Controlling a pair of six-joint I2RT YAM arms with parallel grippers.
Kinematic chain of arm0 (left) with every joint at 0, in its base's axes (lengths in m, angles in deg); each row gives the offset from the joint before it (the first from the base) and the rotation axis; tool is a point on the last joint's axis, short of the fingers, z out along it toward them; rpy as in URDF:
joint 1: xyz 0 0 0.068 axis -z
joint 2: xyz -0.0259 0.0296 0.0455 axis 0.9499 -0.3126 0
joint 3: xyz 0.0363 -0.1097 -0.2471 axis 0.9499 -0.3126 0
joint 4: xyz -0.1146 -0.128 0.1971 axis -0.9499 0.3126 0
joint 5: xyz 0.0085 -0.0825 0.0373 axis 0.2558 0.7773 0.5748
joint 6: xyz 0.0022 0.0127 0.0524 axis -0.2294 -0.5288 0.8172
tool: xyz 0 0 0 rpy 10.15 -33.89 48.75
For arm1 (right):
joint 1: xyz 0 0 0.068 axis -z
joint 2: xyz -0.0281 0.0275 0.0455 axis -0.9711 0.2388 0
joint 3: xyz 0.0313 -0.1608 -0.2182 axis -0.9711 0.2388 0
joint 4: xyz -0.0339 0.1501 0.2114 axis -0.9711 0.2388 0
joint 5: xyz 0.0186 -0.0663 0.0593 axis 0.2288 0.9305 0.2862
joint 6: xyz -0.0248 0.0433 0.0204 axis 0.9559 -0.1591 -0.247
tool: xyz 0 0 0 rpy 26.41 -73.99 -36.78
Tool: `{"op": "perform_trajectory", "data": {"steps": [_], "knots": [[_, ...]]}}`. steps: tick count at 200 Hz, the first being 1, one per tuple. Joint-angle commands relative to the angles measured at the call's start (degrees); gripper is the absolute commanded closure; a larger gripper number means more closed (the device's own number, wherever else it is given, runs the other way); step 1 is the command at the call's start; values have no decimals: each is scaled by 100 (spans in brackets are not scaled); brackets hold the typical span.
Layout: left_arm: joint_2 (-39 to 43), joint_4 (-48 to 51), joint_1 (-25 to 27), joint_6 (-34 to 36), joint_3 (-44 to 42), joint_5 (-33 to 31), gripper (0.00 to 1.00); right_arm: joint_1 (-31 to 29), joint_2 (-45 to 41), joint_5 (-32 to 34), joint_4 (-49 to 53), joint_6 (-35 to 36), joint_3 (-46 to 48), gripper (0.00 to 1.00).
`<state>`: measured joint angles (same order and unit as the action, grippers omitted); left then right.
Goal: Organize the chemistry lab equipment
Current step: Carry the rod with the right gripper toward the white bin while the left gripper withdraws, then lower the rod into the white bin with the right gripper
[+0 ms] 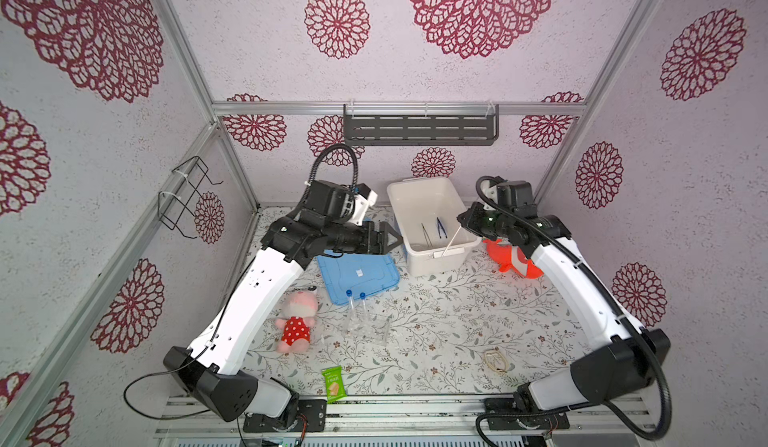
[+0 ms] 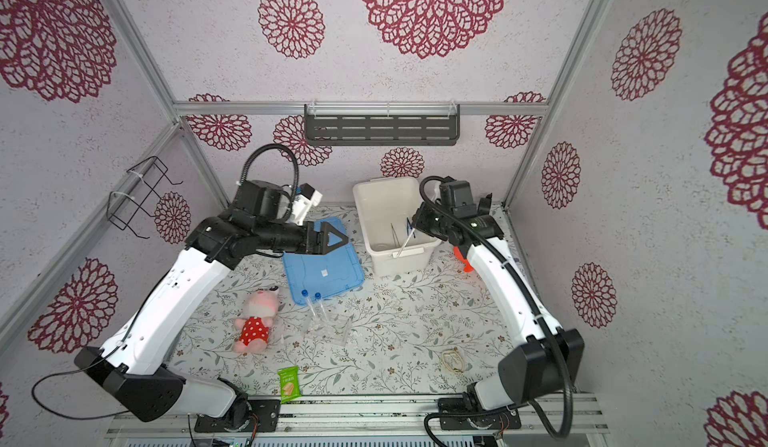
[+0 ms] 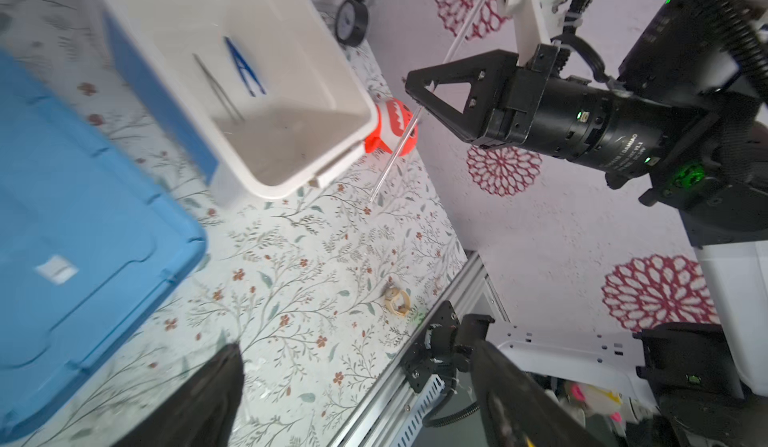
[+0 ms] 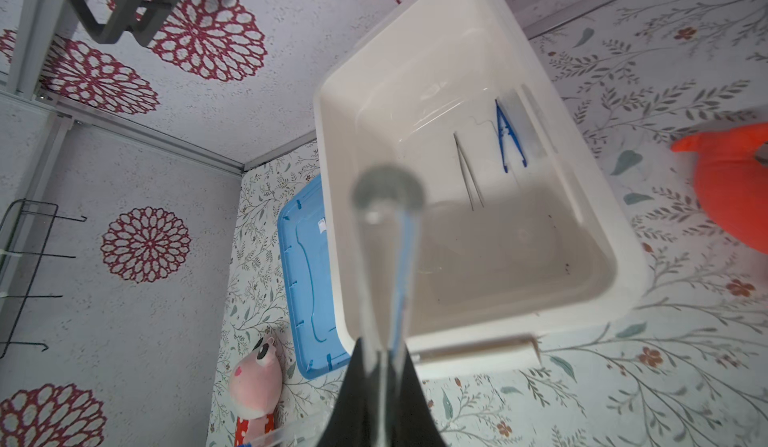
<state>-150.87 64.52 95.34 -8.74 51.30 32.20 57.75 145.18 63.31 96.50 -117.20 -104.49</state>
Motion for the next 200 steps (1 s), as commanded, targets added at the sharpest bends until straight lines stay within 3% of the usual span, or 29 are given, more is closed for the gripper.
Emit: {"op": "perform_trajectory", "data": {"steps": [1, 24, 55, 103, 147, 200], "knots": [[305, 480, -724, 74, -201, 33, 11, -130, 765, 245, -199, 38, -841, 100], [548, 851, -1369, 62, -419, -578, 11, -317, 1888, 655, 180, 196, -2116, 100], [612, 1283, -1922, 26, -746, -1437, 10, -489, 2974, 542, -235, -641, -2798, 100], [627, 1020, -2302, -67, -1218, -1226, 9, -512, 3936, 1062, -441, -927, -3513, 100], [551, 883, -2341, -96, -1542, -1079, 9, -499, 4449, 1214, -682, -1565, -3539, 100], [619, 816, -2421, 8, -2022, -970, 8, -459, 4803, 1750, -1002, -1411, -3552, 100]]}}
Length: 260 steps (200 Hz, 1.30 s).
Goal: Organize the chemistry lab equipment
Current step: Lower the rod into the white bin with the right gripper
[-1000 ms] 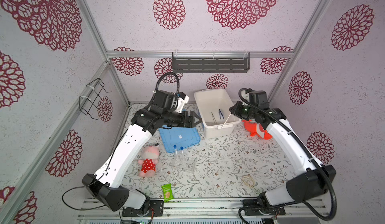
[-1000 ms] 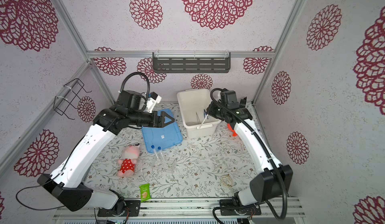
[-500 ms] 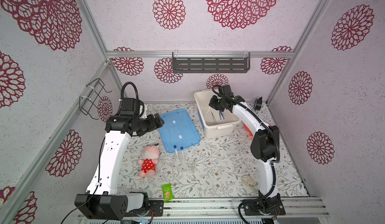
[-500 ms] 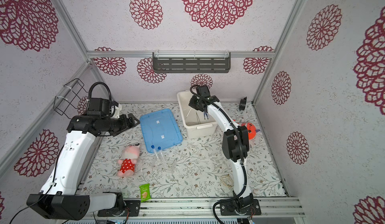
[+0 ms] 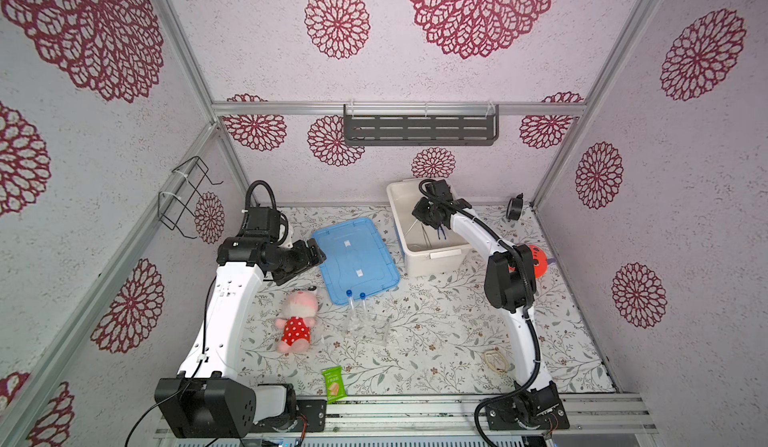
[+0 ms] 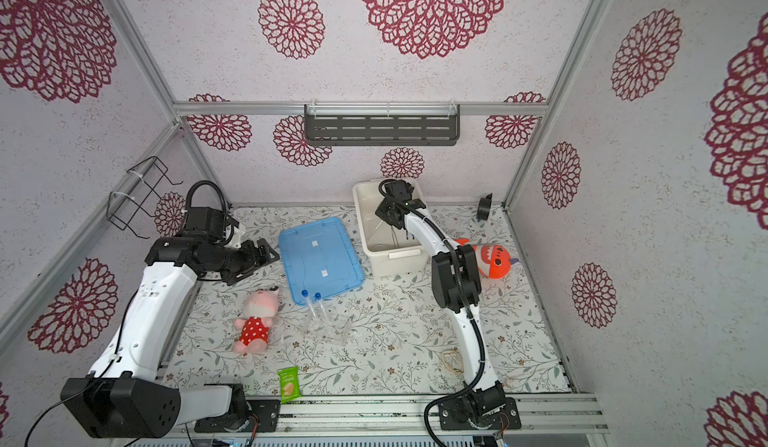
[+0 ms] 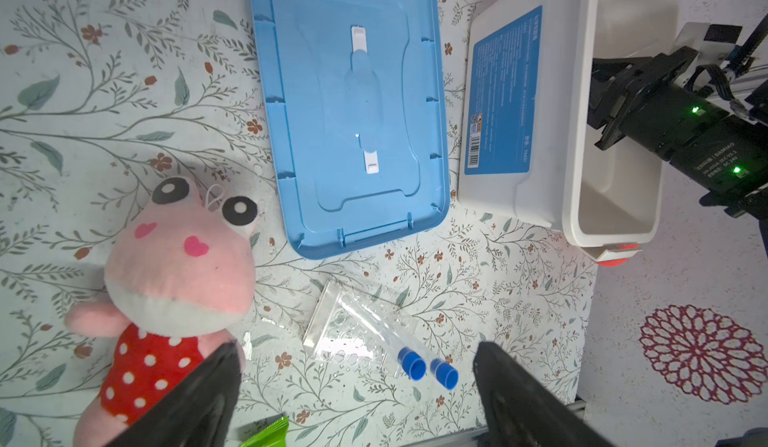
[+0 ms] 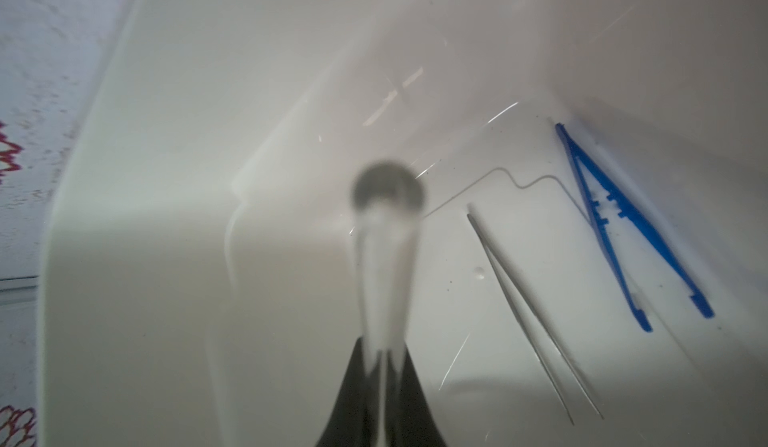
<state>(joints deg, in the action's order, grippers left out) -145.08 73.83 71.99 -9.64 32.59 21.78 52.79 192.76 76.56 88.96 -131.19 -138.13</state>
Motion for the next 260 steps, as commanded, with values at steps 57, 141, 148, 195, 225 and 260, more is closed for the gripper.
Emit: {"op": "perform_trajectory", "data": {"steps": [57, 141, 148, 195, 225, 260], "knots": [[147, -249, -312, 48, -647, 61, 7, 90, 401, 478, -825, -171, -191, 100], [104, -234, -570, 38, -918, -240, 4, 139, 697, 685, -1118, -153, -180, 92], [104, -266, -574, 4, -952, -226, 4, 147, 707, 721, -1089, -172, -171, 92], [104, -234, -629, -64, -957, -256, 4, 160, 528, 742, -1286, -410, 191, 87], [104, -222, -653, -106, -931, -303, 4, 195, 529, 679, -1308, -572, 251, 85], [23, -144, -661, -190, -840, -200, 4, 224, 531, 617, -1310, -619, 252, 80]]}}
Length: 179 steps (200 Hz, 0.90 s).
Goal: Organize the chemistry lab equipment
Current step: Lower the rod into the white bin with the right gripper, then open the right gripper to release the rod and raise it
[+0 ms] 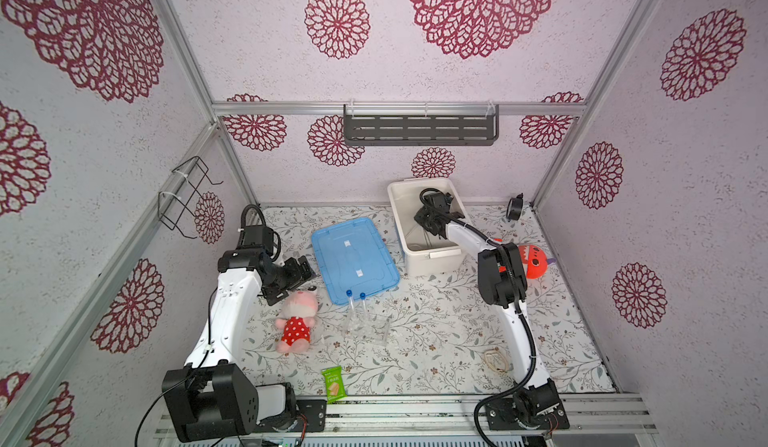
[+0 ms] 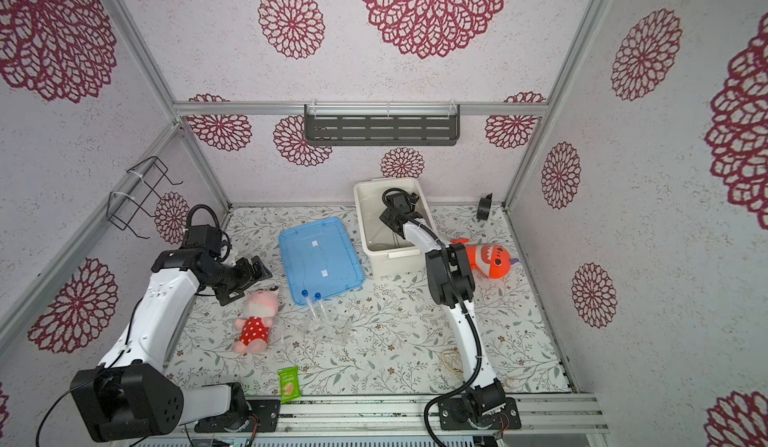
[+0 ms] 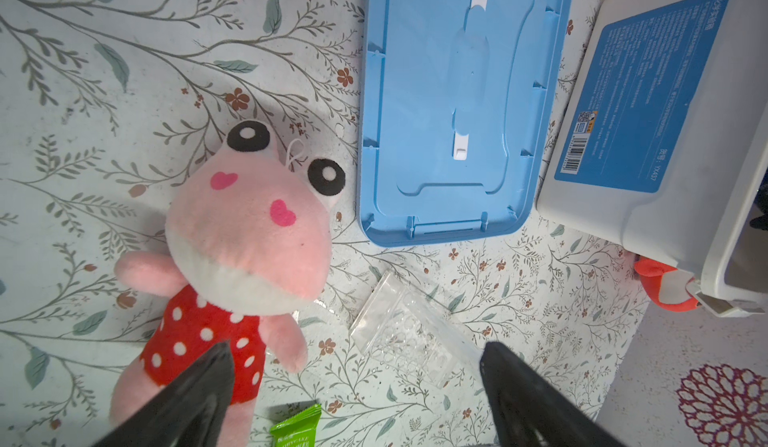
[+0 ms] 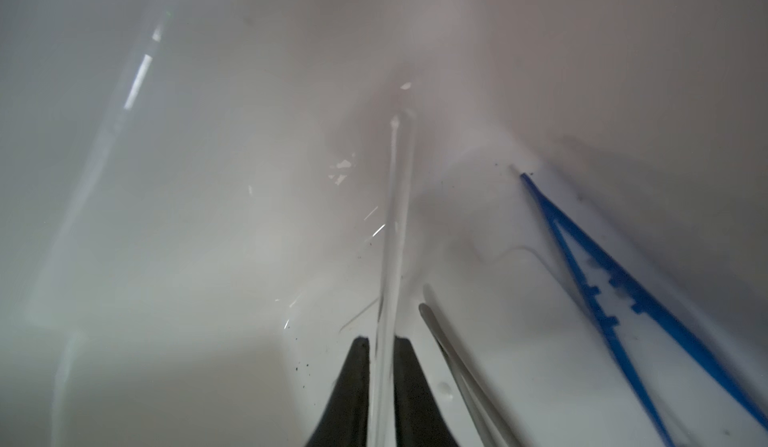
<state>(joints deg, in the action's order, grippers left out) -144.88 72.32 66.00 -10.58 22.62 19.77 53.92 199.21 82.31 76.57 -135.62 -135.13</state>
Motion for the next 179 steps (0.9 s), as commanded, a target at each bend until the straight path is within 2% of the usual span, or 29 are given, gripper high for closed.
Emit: {"op": "perform_trajectory", "data": {"steps": [1, 48, 91, 119, 162, 179], "knots": [[0, 6, -58, -95, 156, -2, 4, 109, -112, 41, -71, -176, -44, 80], [-88, -39, -72, -92, 137, -44, 3, 140, -230, 91, -3, -18, -44, 78], [-315, -140, -72, -244, 388, 101, 3, 136, -835, -182, 111, 70, 91, 70], [-399, -329, -71, -407, 446, 5, 3, 117, -1535, -507, -27, 19, 653, 68], [-539, -714, -50, -783, 441, -692, 16, 48, -2607, -788, -239, -84, 1667, 66], [-790, -815, 11, -828, 516, -761, 19, 2, -3128, -775, -412, -98, 2221, 66]]}}
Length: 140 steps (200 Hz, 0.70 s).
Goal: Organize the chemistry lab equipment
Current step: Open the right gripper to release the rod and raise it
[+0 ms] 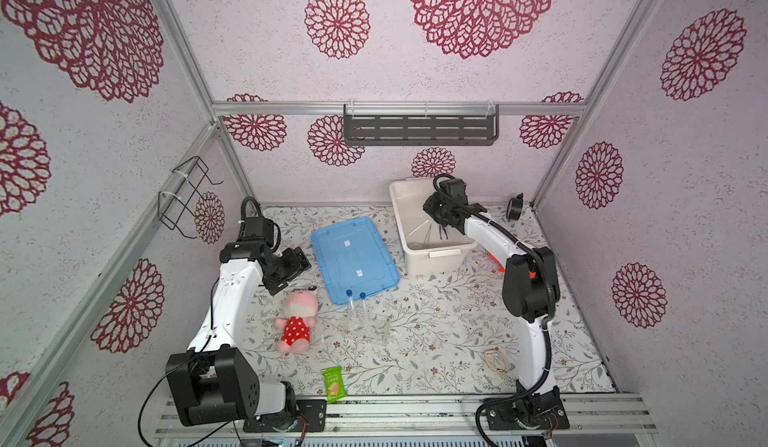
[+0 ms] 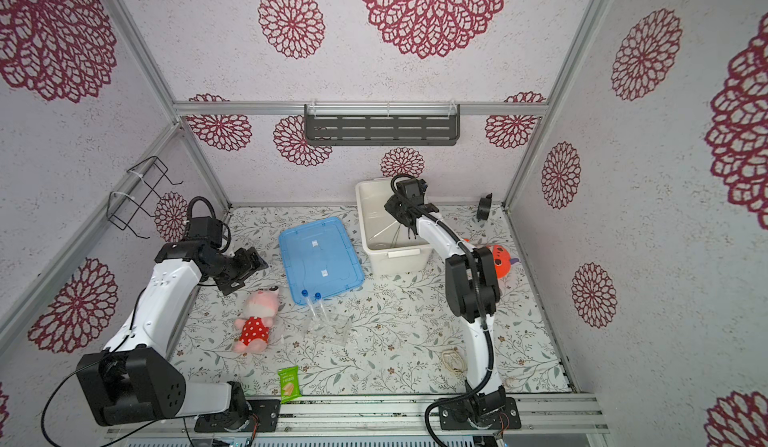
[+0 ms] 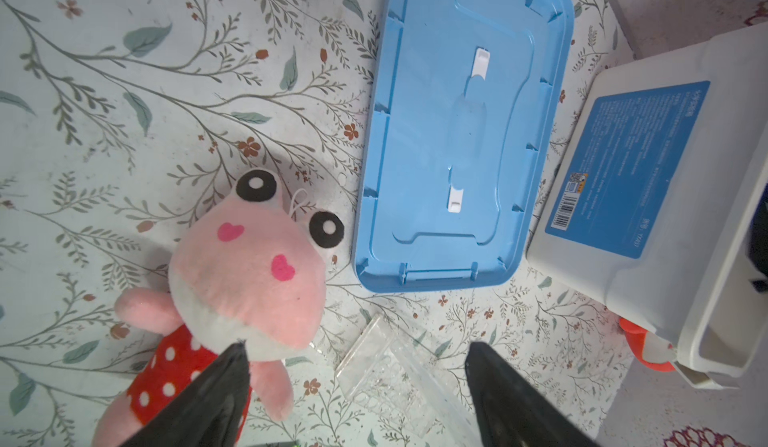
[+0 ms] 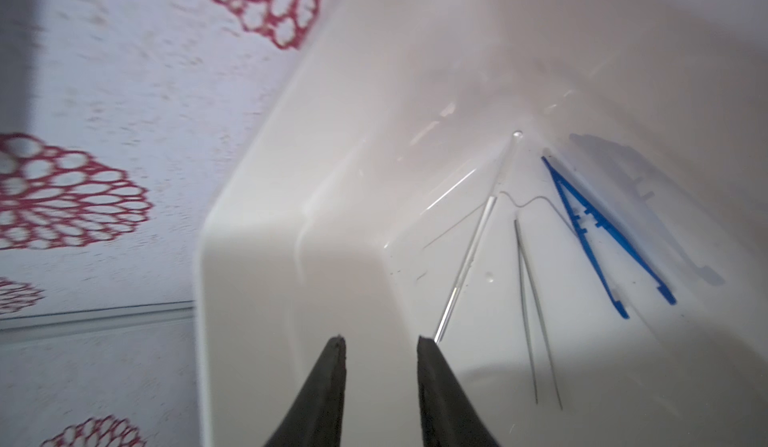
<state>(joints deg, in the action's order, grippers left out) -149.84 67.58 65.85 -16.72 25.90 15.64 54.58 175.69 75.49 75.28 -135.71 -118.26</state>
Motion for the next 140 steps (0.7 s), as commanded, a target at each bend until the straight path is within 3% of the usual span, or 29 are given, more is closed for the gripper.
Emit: {"op": "perform_trajectory", "data": {"steps": [1, 55, 94, 140], "knots": [[-318, -344, 33, -216, 197, -352, 20, -72, -809, -94, -293, -90, 564, 66], [-1666, -152, 680, -77, 1324, -1242, 36, -268, -2232, -57, -149, 330, 1779, 65], [-2884, 31, 953, -26, 2087, -1680, 47, -274, -3238, 452, 336, 1072, 2317, 63], [-4009, -357, 954, 124, 2527, -1749, 57, -248, -3799, 972, 844, 1818, 2413, 59]]}}
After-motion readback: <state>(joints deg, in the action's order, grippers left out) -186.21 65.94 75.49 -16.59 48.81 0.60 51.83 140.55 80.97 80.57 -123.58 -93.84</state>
